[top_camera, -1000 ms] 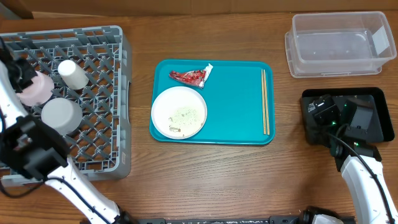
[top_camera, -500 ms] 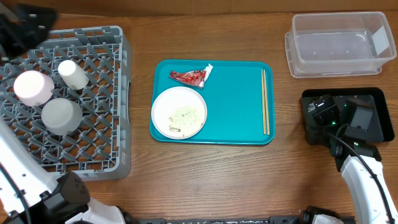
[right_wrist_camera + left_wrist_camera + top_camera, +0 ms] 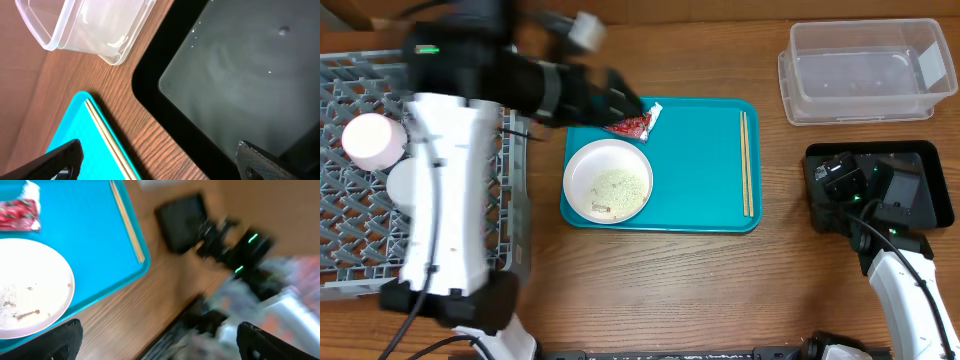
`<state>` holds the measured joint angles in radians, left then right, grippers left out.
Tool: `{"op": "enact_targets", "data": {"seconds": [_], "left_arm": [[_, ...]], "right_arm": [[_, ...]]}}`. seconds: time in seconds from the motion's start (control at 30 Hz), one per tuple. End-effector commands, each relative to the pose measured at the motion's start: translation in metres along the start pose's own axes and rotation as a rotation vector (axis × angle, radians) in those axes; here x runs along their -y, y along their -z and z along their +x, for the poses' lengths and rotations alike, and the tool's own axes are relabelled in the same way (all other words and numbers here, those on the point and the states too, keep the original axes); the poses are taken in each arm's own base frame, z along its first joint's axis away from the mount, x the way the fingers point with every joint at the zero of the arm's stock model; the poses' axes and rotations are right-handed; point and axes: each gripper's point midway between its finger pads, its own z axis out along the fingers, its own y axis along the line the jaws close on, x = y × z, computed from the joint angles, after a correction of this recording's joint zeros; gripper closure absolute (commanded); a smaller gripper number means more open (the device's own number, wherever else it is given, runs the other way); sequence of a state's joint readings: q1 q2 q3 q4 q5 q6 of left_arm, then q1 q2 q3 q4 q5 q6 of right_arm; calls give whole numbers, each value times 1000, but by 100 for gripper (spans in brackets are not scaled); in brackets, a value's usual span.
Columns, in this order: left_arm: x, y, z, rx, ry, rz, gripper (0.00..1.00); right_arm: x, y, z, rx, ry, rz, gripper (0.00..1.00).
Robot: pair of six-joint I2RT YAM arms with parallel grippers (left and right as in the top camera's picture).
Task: Sort waste into correct bins and load items into the dishwasher
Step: 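Swing the left gripper back over the teal tray toward the chopsticks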
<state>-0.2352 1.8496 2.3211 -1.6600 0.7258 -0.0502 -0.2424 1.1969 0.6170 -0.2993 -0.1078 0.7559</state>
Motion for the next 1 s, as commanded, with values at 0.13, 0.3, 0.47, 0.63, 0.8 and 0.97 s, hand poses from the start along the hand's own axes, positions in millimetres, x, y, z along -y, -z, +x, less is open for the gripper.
{"op": "enact_targets", "data": {"seconds": [0.13, 0.3, 0.47, 0.63, 0.8, 0.97], "left_arm": [[-58, -51, -9, 2, 73, -594, 28], [-84, -81, -13, -39, 117, -687, 39], [-113, -121, -5, -160, 164, -703, 18], [-124, -161, 10, -281, 219, -633, 27], [-124, -170, 10, -293, 226, -609, 32], [-123, -169, 16, -316, 234, -610, 44]], "right_arm": [[-11, 5, -10, 28, 4, -30, 0], [-11, 5, -10, 28, 4, -30, 0], [-11, 5, -10, 27, 4, -30, 0], [-11, 5, -10, 27, 4, -30, 0], [-11, 5, -10, 27, 4, -30, 0], [-11, 5, -10, 27, 4, -30, 0]]}}
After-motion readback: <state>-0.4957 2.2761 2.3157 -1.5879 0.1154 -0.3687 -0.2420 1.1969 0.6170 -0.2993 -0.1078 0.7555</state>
